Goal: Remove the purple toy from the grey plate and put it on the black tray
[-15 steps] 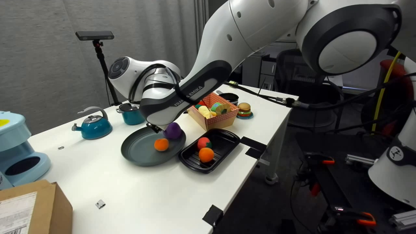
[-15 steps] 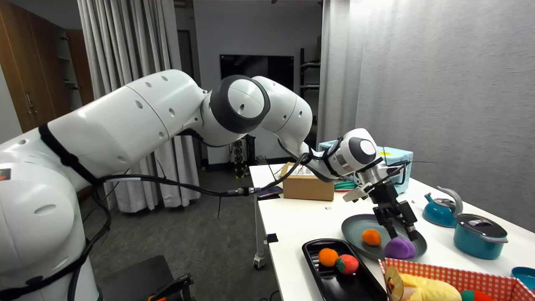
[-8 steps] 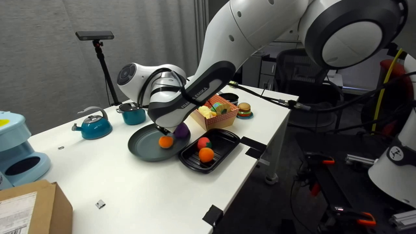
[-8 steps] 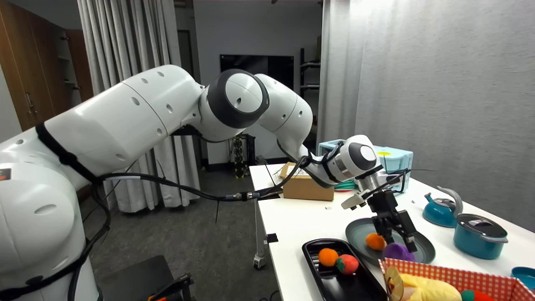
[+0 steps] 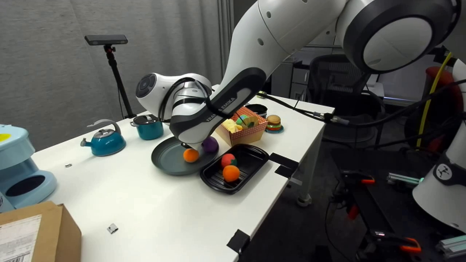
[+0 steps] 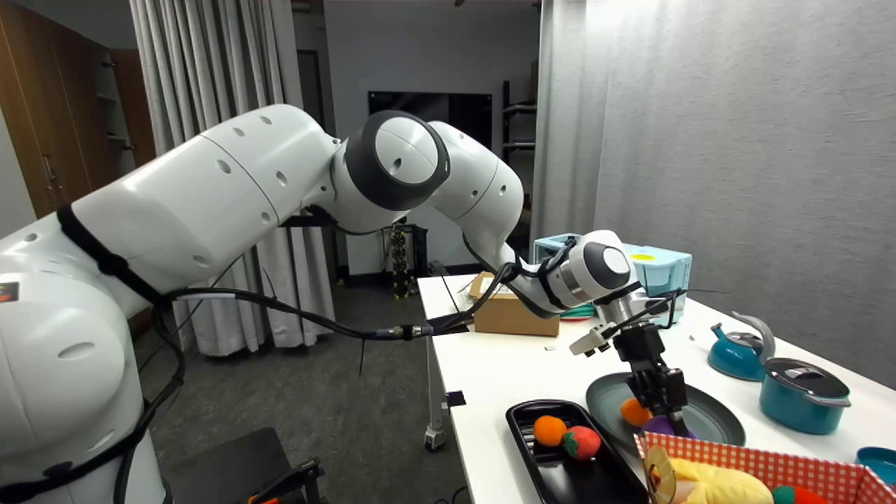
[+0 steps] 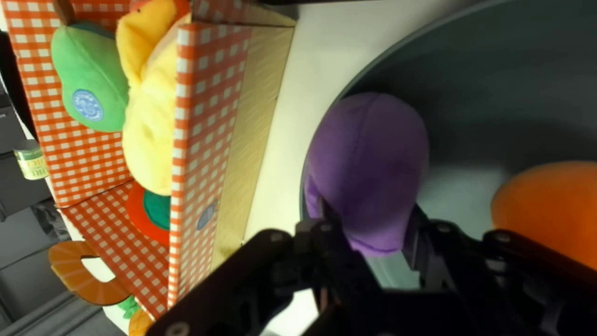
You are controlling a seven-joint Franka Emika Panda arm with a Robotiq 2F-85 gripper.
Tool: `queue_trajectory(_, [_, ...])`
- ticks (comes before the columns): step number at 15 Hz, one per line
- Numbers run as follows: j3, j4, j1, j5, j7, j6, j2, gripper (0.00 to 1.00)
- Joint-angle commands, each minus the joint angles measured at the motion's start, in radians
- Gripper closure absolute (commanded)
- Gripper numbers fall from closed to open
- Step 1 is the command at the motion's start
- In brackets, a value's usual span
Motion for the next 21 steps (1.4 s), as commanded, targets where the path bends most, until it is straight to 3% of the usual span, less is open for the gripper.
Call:
queue_trajectory(1, [0.005, -0.052, 0.011, -0.045, 0.050, -0.013, -0.046, 0.96])
queue_trajectory(10, [-0.001, -0.109, 0.044, -0.144, 0.120, 0.006, -0.157, 0.96])
queue_trajectory(21, [0.071, -0.480, 0.114, -0.274, 0.150, 0.000, -0.447, 0.96])
